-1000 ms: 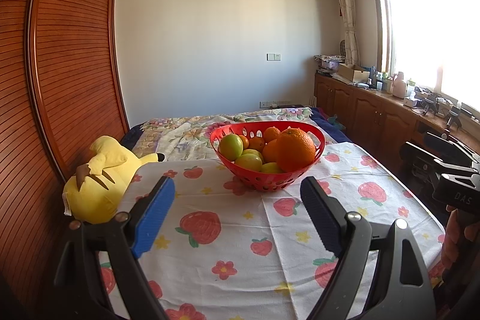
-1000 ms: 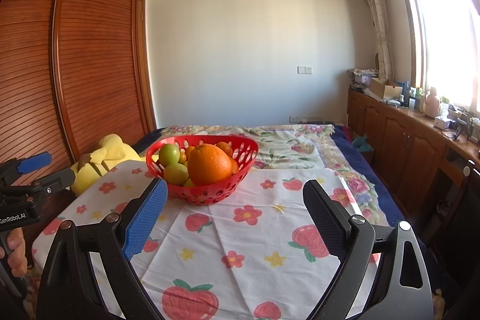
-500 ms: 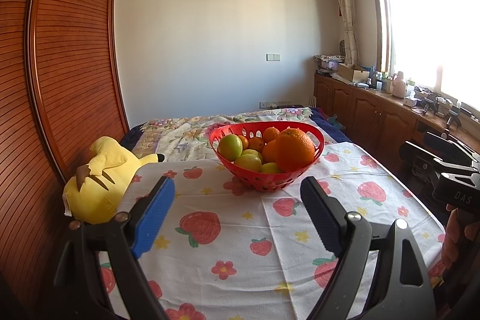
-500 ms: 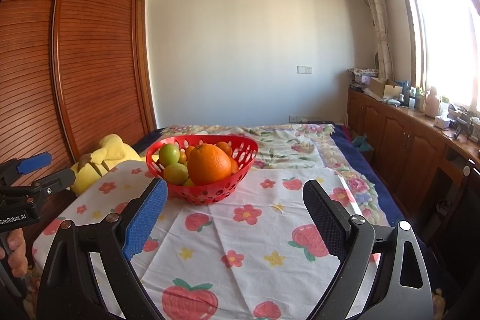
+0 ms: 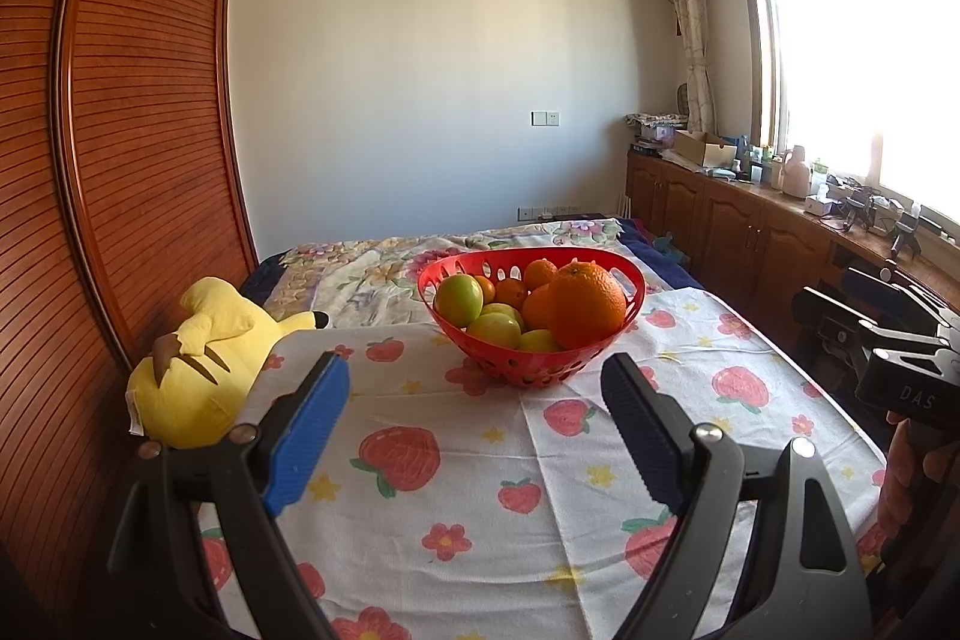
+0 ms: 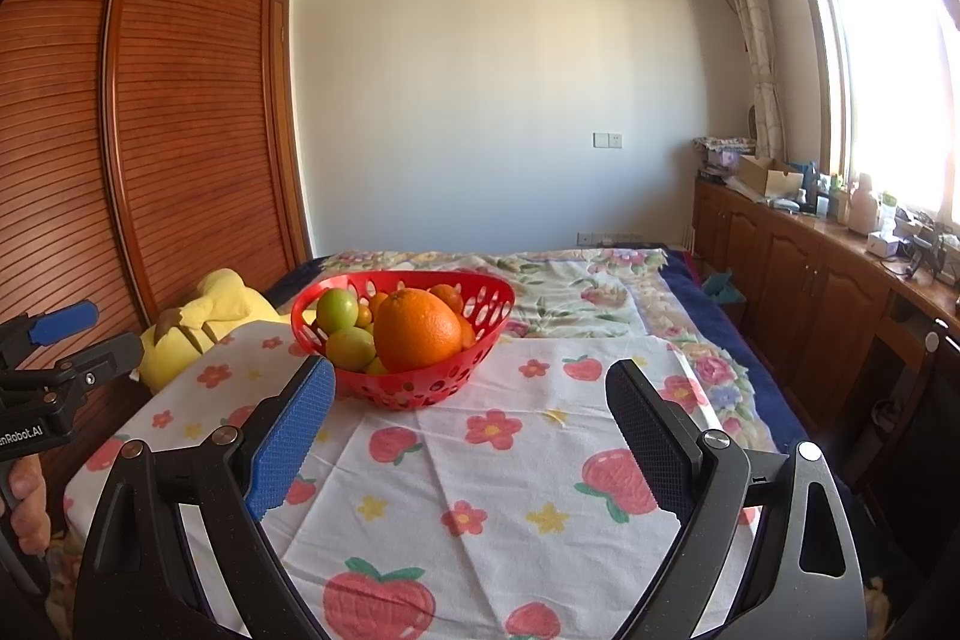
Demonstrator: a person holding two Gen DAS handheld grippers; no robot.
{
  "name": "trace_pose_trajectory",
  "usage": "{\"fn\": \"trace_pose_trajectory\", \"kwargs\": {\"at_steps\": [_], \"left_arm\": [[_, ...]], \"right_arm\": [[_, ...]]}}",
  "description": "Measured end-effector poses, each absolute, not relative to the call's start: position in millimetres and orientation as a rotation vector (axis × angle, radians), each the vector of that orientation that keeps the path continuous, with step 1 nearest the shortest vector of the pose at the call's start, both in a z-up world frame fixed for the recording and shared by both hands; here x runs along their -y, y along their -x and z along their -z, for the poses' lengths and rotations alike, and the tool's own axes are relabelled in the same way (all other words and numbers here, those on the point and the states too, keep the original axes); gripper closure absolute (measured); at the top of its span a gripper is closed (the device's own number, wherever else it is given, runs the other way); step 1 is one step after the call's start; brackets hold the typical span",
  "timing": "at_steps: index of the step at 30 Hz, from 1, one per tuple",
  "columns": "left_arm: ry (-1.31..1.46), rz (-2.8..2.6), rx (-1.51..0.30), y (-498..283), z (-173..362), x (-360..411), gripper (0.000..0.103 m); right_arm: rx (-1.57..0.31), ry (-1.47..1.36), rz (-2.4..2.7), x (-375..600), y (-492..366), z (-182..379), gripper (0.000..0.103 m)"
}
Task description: Organize fruits
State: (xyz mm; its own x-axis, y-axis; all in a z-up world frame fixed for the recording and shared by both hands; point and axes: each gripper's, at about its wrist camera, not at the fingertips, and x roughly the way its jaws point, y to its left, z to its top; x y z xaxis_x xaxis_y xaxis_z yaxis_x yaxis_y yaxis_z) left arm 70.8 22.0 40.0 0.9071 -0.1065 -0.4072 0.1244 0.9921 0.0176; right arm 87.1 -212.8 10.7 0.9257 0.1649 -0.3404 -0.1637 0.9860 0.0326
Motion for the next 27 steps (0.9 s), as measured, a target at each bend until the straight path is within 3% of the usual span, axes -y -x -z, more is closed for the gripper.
{"fn": "trace_pose_trajectory", "kwargs": {"at_steps": [27], "left_arm": [[-0.042, 0.117, -0.426, -70.1, -37.1, -22.5, 0.016]], "right_arm": [[-0.356, -0.01, -0.164, 221.5, -83.0, -10.6, 0.009]]}}
